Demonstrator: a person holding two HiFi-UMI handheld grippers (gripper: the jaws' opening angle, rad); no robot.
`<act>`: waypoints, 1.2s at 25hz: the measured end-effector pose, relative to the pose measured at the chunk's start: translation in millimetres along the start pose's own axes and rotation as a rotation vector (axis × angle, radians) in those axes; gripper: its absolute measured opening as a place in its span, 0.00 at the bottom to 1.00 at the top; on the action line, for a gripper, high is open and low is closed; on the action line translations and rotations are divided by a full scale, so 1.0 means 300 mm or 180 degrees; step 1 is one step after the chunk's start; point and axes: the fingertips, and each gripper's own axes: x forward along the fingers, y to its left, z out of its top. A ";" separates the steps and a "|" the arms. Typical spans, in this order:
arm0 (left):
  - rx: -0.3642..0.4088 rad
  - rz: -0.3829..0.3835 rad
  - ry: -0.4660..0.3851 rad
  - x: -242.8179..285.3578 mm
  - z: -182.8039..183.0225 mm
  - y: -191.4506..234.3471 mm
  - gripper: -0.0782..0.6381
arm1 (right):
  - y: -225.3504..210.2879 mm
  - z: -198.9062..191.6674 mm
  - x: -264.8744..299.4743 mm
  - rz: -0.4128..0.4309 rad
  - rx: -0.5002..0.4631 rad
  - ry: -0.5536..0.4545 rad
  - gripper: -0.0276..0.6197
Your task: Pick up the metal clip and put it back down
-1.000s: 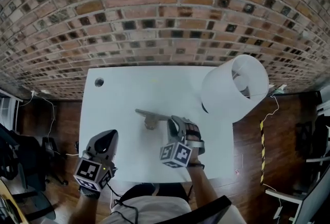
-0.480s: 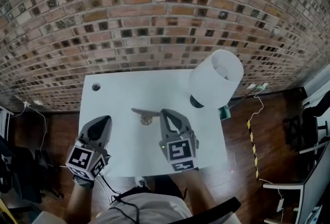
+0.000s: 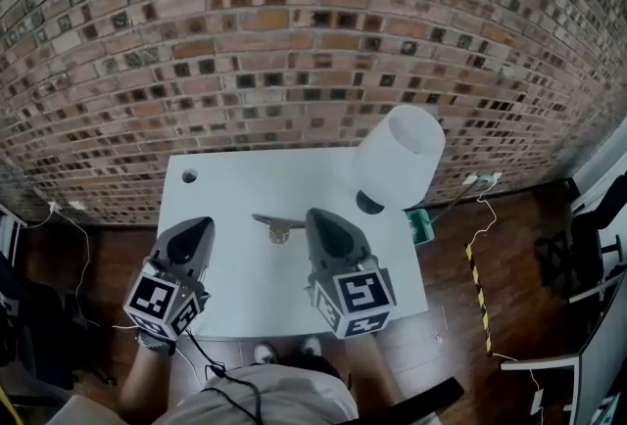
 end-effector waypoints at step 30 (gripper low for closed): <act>0.0089 -0.0014 0.0108 -0.187 -0.062 -0.098 0.11 | 0.186 -0.079 -0.212 0.0090 -0.0037 0.0322 0.02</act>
